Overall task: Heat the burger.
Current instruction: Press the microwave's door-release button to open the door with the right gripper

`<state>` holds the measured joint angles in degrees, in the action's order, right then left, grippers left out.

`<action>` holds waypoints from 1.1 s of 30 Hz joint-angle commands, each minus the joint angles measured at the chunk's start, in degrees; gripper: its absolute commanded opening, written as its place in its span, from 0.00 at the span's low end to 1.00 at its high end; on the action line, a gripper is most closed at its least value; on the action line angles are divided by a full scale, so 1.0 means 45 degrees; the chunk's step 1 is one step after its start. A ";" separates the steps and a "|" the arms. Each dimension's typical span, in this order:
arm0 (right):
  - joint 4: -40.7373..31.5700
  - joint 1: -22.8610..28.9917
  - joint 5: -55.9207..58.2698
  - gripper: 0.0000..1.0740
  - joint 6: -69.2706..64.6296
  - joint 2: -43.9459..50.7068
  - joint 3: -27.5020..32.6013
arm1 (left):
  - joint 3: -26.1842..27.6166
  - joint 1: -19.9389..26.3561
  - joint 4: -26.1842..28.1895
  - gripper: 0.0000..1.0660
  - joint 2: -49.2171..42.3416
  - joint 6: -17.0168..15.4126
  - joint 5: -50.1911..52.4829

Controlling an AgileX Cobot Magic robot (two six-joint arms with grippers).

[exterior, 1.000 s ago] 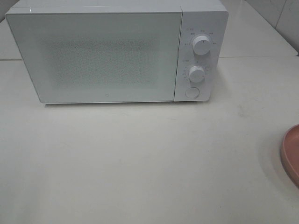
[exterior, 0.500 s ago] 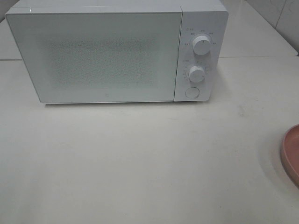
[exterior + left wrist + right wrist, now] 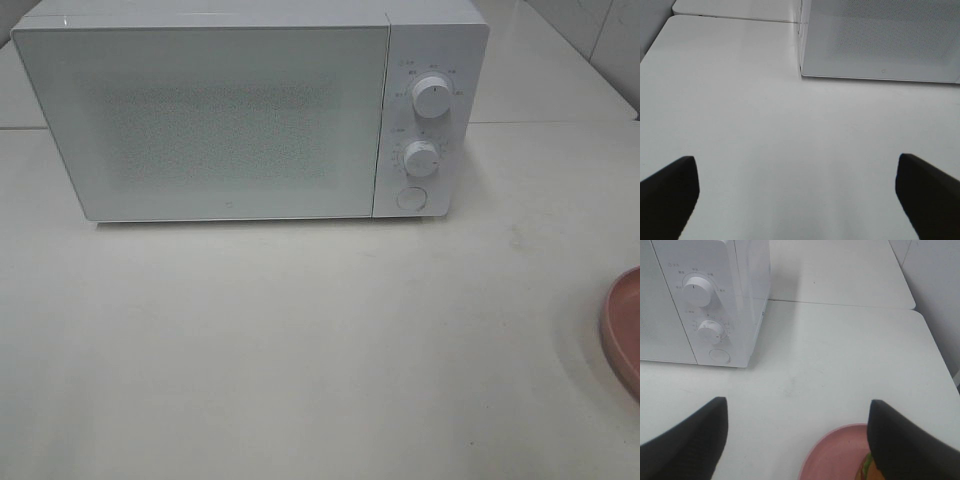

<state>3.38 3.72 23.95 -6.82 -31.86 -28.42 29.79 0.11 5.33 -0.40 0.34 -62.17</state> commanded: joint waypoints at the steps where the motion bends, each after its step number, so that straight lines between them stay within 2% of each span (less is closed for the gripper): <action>1: 0.0038 -0.0025 -0.1133 0.70 -0.0076 -0.0955 0.0038 | -0.0025 -0.0064 0.0013 0.94 -0.0267 0.0000 0.0178; 11: 0.0038 -0.0025 -0.2992 0.70 -0.0076 -0.2839 0.0038 | -0.0025 -0.0064 0.0013 0.94 -0.0267 0.0000 0.0178; 13: 0.0089 -0.0025 -0.4354 0.70 -0.0076 -0.3654 0.0115 | -0.0025 -0.0064 0.0013 0.94 -0.0267 0.0000 0.0178; 16: 0.0089 -0.0025 -0.4953 0.70 -0.0076 -0.3832 0.0229 | -0.0025 -0.0064 0.0013 0.94 -0.0267 0.0000 0.0178; 18: 0.0089 -0.0025 -0.6875 0.70 -0.0076 -0.4278 0.0751 | -0.0025 -0.0064 0.0013 0.94 -0.0267 0.0000 0.0178; 19: 0.0089 -0.0025 -0.6875 0.70 -0.0076 -0.4278 0.0751 | -0.0025 -0.0064 0.0013 0.94 -0.0267 0.0000 0.0178; 21: 0.0089 -0.0025 -0.9129 0.70 -0.0076 -0.4813 0.1490 | -0.0025 -0.0064 0.0013 0.94 -0.0267 0.0000 0.0178; 33: 0.0076 -0.0025 -1.2338 0.69 0.0064 -0.6697 0.2215 | -0.0025 -0.0064 0.0013 0.94 -0.0267 0.0000 0.0178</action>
<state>3.44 3.72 -26.87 -6.82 -60.50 -19.25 29.79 0.11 5.33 -0.40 0.34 -62.17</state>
